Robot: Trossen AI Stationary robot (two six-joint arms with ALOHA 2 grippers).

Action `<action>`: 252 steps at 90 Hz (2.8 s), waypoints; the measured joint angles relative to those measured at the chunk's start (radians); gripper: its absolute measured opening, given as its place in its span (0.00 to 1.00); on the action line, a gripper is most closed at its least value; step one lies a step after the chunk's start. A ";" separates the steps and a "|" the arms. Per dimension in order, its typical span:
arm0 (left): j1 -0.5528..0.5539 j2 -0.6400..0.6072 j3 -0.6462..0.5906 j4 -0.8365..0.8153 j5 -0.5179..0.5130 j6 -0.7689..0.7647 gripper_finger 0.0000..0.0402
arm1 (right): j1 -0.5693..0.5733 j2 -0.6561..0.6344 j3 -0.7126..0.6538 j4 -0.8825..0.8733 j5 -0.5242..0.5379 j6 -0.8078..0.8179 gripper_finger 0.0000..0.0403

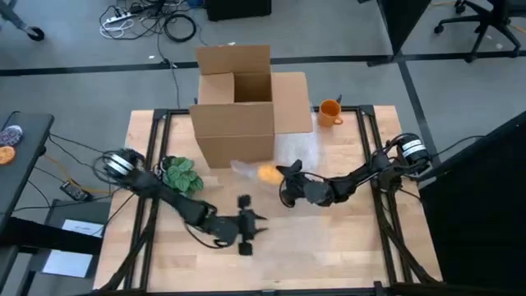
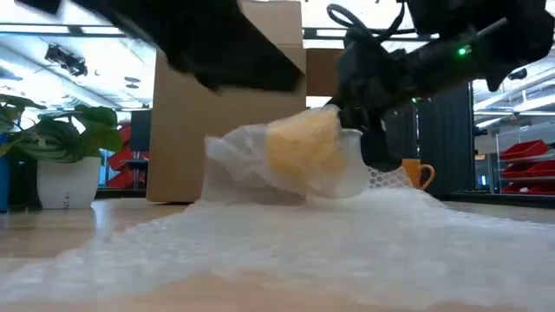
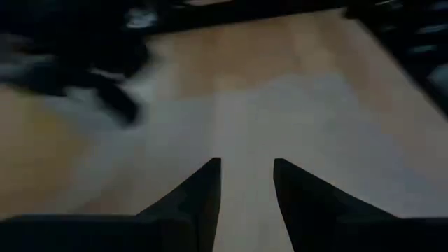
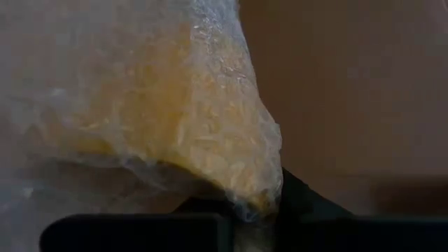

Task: Wrap mug
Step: Wrap the yellow mug with the bubble wrap

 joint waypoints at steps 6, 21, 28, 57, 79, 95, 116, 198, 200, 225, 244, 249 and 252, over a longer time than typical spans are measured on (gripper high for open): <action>0.020 0.072 0.000 0.056 0.062 -0.031 0.29 | -0.003 0.000 0.000 -0.001 0.000 0.002 0.04; 0.050 0.169 -0.002 0.033 0.218 -0.146 0.29 | -0.003 0.000 0.000 -0.001 0.013 -0.056 0.04; 0.052 0.170 0.003 -0.010 0.275 -0.196 0.29 | -0.003 0.000 0.000 -0.001 0.023 -0.073 0.04; 0.028 0.120 0.004 -0.187 0.336 -0.236 0.29 | -0.001 0.005 0.003 -0.152 0.013 -0.116 0.04; 0.019 0.034 -0.003 -0.320 0.352 -0.237 0.29 | 0.045 0.004 0.004 -0.187 0.014 -0.083 0.05; 0.014 -0.011 -0.004 -0.410 0.366 -0.246 0.29 | 0.077 0.004 0.003 -0.229 0.016 -0.070 0.09; 0.006 -0.016 -0.004 -0.374 0.375 -0.263 0.29 | 0.067 0.005 0.002 -0.263 0.020 0.045 0.23; 0.003 -0.025 0.003 -0.544 0.353 -0.326 0.29 | 0.264 0.008 0.000 -0.249 0.044 0.061 0.42; 0.002 -0.025 0.003 -0.545 0.353 -0.327 0.29 | 0.273 0.008 0.000 -0.252 0.049 0.083 0.42; -0.009 -0.026 0.005 -0.659 0.351 -0.361 0.29 | 0.421 0.007 0.000 -0.198 0.183 0.241 0.44; -0.010 -0.026 0.005 -0.682 0.351 -0.364 0.29 | 0.482 -0.043 0.001 -0.043 0.301 0.251 0.44; -0.010 -0.026 0.004 -0.682 0.352 -0.364 0.29 | 0.463 -0.071 0.000 -0.046 0.294 0.277 0.44; -0.010 -0.025 0.004 -0.682 0.352 -0.364 0.29 | 0.445 -0.092 -0.004 -0.047 0.283 0.296 0.44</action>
